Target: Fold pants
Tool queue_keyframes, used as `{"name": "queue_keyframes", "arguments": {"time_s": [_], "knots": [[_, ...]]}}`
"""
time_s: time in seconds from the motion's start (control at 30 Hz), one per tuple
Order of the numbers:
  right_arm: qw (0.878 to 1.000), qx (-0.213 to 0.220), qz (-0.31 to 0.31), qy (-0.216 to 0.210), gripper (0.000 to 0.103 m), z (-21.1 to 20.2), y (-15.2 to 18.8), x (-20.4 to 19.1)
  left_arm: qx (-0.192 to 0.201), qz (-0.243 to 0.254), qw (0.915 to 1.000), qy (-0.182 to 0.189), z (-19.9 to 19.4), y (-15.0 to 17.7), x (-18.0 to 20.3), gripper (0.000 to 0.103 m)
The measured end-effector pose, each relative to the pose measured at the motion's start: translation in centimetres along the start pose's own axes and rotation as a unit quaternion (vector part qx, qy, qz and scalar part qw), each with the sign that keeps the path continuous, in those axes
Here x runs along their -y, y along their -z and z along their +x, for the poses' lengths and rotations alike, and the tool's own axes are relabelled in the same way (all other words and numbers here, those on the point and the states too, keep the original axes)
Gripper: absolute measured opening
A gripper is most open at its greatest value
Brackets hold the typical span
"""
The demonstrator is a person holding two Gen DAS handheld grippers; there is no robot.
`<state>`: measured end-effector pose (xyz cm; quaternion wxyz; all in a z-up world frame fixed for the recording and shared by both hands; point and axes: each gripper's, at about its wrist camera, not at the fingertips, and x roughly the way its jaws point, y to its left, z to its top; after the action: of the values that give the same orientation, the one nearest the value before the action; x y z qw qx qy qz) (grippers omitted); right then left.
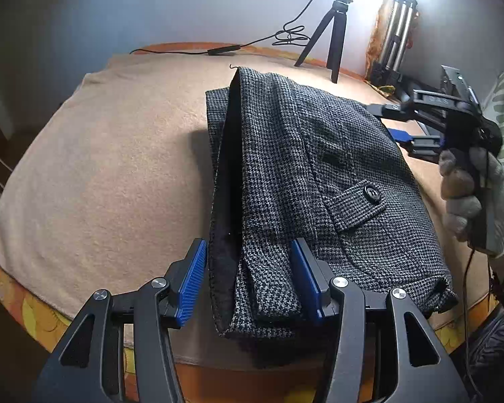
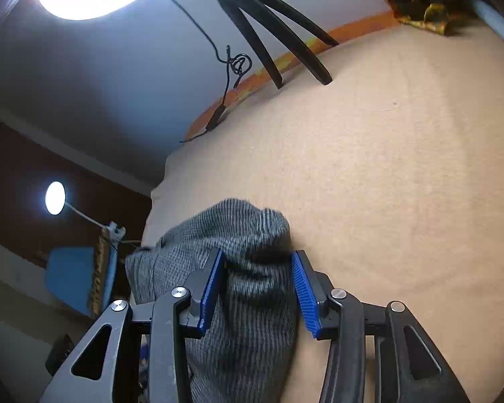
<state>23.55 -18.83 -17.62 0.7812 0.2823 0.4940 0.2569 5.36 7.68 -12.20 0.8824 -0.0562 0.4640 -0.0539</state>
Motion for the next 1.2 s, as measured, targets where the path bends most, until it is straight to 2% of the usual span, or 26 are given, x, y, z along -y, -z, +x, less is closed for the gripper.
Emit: {"name": "queue_keyframes", "arguments": {"time_s": [0.03,0.1,0.2,0.37,0.53,0.57,0.6,0.67,0.87,1.03,1.07,1.1,1.13,1.17,1.2], "knots": [[1.000,0.000,0.004,-0.005,0.039,0.3,0.0,-0.1,-0.001,0.002,1.0000,0.001,0.0,0.1,0.1,0.052],[1.000,-0.002,0.006,-0.010,0.027,0.9,-0.7,0.0,-0.002,-0.001,1.0000,0.005,0.4,0.0,0.2,0.053],[1.000,-0.007,-0.023,0.010,0.013,1.5,-1.4,-0.8,-0.004,-0.006,0.9999,0.010,0.6,-0.4,0.2,0.053],[0.995,-0.009,-0.060,0.074,0.010,2.7,-2.3,-1.7,-0.006,-0.020,0.9996,0.019,0.2,-0.4,-0.2,0.052],[0.991,0.010,-0.082,0.105,0.018,0.6,-2.5,-2.8,0.020,-0.029,0.9992,0.019,-1.4,-1.0,-0.5,0.052],[0.991,0.012,-0.087,0.105,0.023,0.0,-2.5,-3.0,0.027,-0.029,0.9991,0.016,-1.8,-1.1,-0.5,0.052],[0.990,0.017,-0.093,0.105,0.032,-0.9,-2.3,-3.3,0.036,-0.031,0.9988,0.013,-2.2,-1.4,-0.7,0.052],[0.991,0.022,-0.096,0.096,0.038,-2.3,-1.7,-3.7,0.049,-0.036,0.9981,0.012,-2.8,-1.8,-1.0,0.052],[0.983,0.013,-0.166,0.077,0.038,-6.0,3.4,-6.8,0.059,-0.037,0.9974,0.018,-2.8,-2.8,-0.9,0.052],[0.973,-0.005,-0.214,0.084,0.040,-7.0,7.6,-8.7,0.029,-0.072,0.9955,0.054,-1.0,-3.6,-1.9,0.053],[0.974,-0.009,-0.212,0.083,0.046,-7.0,8.1,-8.6,0.027,-0.074,0.9954,0.054,-0.8,-3.7,-2.0,0.054],[0.975,-0.013,-0.208,0.081,0.055,-6.9,8.3,-8.6,0.026,-0.078,0.9951,0.056,-0.6,-3.9,-2.2,0.057],[0.977,-0.018,-0.201,0.076,0.061,-6.9,8.7,-8.2,0.027,-0.084,0.9941,0.062,-0.5,-4.1,-2.5,0.065],[0.978,-0.020,-0.196,0.073,0.068,-6.9,9.0,-7.9,0.026,-0.090,0.9933,0.067,-0.3,-4.4,-2.8,0.068],[0.978,-0.022,-0.193,0.073,0.069,-6.9,9.2,-7.6,0.025,-0.094,0.9929,0.068,-0.1,-4.6,-3.0,0.069]]}}
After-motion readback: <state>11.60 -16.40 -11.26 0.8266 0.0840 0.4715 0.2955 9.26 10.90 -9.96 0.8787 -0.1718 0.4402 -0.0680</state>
